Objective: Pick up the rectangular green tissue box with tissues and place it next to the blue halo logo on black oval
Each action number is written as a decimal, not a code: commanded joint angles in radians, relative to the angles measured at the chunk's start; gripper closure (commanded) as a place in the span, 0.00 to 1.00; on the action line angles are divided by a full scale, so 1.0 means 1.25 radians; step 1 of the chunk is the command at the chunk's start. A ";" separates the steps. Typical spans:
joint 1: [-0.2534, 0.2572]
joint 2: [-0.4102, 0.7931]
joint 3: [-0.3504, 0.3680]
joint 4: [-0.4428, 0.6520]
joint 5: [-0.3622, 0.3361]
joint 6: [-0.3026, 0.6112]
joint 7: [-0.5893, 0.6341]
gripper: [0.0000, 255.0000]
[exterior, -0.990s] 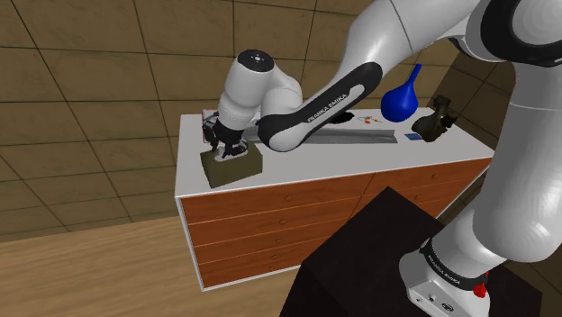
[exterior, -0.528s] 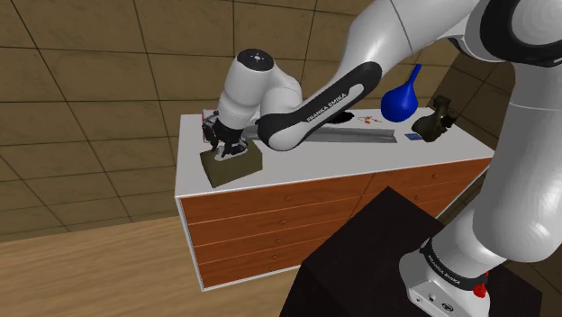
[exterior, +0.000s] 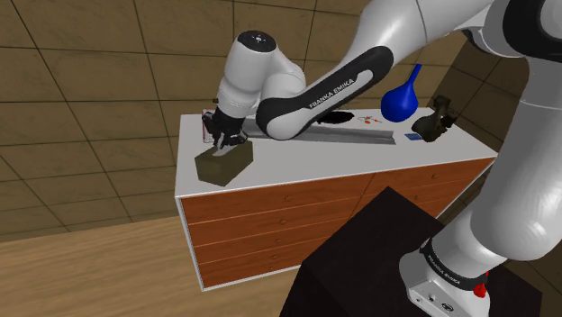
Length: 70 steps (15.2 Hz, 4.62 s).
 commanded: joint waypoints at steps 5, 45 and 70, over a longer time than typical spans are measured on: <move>-0.023 -0.042 0.033 0.012 0.060 -0.043 -0.049 1.00; -0.181 -0.216 0.040 0.142 0.378 -0.272 -0.433 1.00; -0.391 0.023 -0.105 0.462 0.466 -0.384 -0.868 1.00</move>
